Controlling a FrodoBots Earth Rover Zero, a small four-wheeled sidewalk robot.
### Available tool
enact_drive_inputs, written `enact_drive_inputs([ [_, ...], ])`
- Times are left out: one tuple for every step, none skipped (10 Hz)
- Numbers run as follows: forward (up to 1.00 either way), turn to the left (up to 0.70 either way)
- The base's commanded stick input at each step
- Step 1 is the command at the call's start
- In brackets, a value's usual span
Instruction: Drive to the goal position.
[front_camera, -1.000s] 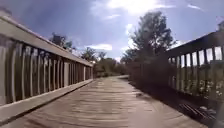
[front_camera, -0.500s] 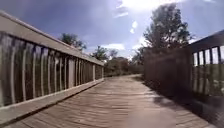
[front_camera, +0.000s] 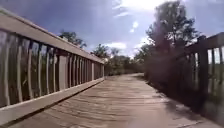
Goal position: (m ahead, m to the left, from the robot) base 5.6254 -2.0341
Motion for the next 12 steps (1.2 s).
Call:
enact_drive_inputs([
  [0.85,-0.14],
  [0.85,-0.27],
  [0.85,-0.26],
  [0.85,0.0],
  [0.85,0.0],
  [0.85,0.0],
  [0.85,0.0],
  [0.85,-0.2],
  [0.85,-0.27],
  [0.85,-0.27],
  [0.85,-0.27],
  [0.85,-0.14],
])
